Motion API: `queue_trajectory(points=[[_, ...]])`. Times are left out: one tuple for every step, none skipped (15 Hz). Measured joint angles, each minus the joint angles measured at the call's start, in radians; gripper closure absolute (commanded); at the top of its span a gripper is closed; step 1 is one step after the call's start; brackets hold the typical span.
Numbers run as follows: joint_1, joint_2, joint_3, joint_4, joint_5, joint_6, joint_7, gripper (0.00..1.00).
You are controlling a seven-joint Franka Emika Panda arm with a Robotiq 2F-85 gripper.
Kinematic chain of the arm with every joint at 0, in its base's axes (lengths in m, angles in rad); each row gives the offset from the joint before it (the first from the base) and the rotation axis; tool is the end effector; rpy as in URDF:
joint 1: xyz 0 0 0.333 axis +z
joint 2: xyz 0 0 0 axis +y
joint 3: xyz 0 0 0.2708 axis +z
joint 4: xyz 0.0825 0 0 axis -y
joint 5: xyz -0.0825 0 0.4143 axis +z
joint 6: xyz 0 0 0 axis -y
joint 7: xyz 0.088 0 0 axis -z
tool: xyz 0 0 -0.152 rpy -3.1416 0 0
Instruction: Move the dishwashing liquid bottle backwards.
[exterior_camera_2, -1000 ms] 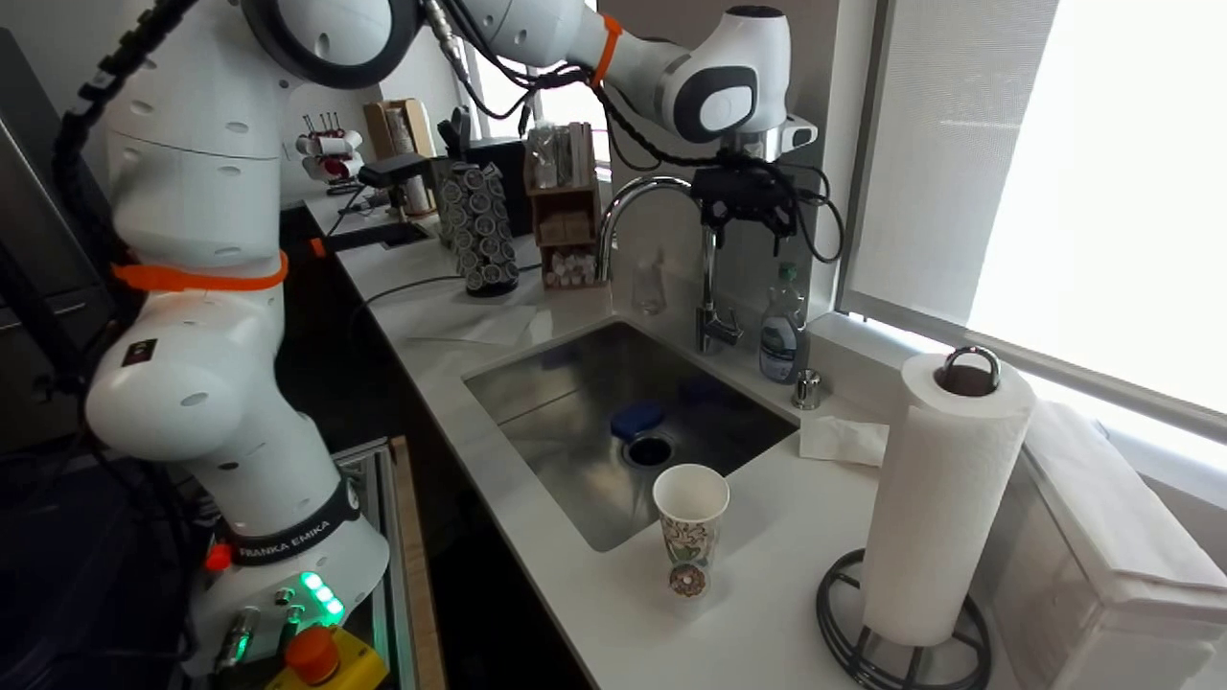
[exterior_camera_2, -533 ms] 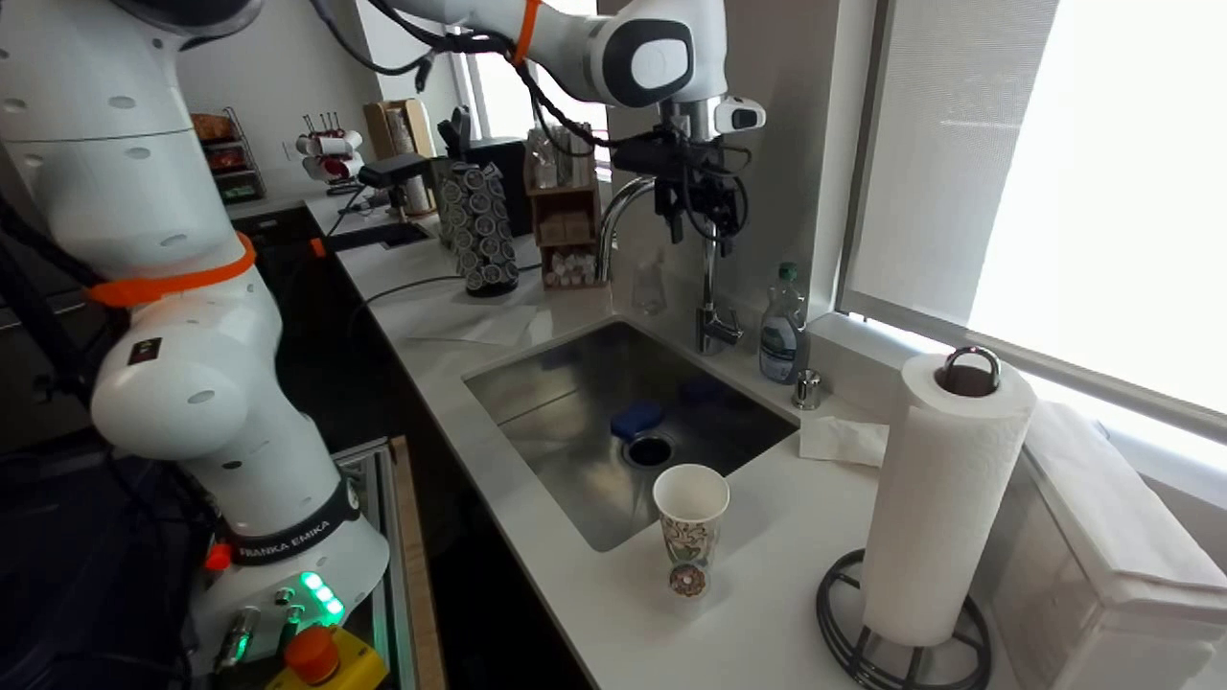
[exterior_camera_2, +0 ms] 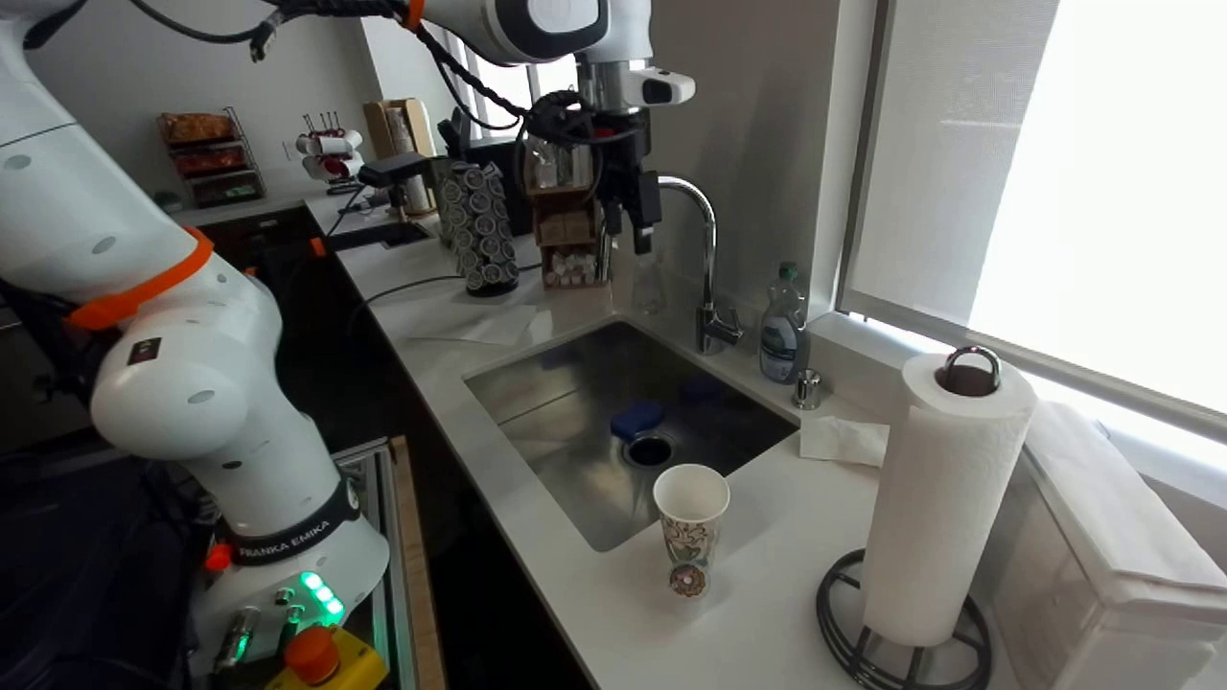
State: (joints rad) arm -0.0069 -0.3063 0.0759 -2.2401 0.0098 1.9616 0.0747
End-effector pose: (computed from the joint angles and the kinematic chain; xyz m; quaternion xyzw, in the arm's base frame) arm 0.5046 0.0356 0.3961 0.9999 -0.0063 0.0140 0.0059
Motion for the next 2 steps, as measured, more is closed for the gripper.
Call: queue_trajectory(points=[[0.0,-0.021,-0.001,-0.013,0.0,0.0,0.005,0.0],[0.0,-0.034,-0.002,-0.022,0.0,0.0,0.007,0.0]])
